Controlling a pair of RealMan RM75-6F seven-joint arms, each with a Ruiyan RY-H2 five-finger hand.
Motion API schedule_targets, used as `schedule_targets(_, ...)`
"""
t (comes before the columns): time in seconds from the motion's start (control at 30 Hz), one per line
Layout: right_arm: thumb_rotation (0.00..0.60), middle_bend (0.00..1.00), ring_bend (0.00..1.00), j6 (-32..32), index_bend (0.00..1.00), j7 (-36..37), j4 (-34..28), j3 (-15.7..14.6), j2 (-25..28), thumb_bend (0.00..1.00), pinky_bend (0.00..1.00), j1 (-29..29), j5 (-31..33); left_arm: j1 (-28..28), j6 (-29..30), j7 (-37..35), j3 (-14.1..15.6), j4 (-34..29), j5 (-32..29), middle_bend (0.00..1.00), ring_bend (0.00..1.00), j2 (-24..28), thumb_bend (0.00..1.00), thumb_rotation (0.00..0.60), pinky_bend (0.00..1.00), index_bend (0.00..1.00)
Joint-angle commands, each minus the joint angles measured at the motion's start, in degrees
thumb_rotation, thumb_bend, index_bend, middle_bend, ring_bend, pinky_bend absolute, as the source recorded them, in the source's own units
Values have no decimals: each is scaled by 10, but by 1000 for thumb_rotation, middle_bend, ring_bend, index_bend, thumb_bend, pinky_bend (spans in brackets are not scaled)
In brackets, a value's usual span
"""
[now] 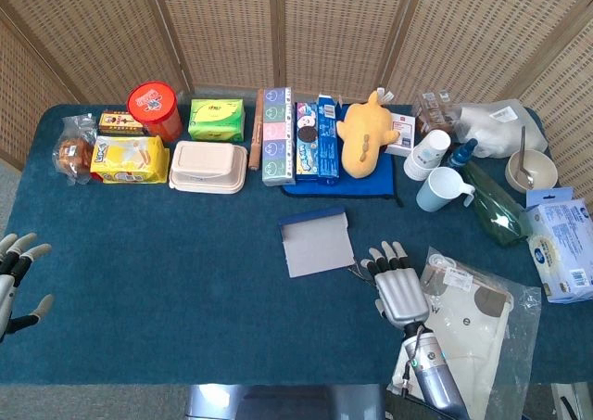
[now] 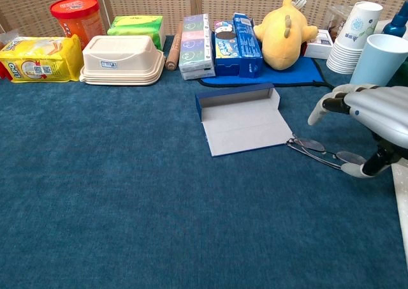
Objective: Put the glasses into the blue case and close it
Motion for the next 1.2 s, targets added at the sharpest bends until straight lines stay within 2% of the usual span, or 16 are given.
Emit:
schedule_targets(0.03, 600, 158, 50, 10, 250, -1, 25, 0, -15, 233, 59, 4, 6, 0, 0, -1, 0, 1, 0, 102, 23, -2, 278, 600, 0, 178)
schedule_targets(0.3, 600, 158, 50, 37, 257, 24, 69, -5, -35, 233, 58, -3, -1, 1, 2, 0, 2, 0, -2, 98, 21, -6, 278, 600, 0, 172)
schedule_targets(0.6, 600, 158, 51, 37, 258, 46, 100, -8, -50, 232, 58, -3, 5, 2, 3, 3, 2, -2, -4, 93, 17, -7, 278, 600, 0, 164)
schedule_targets(1.2, 600, 161, 50, 41, 256, 29, 82, -8, -69, 231, 59, 10, 4, -1, 12, -20, -14, 21, -20, 91, 16, -4, 278, 600, 0, 156)
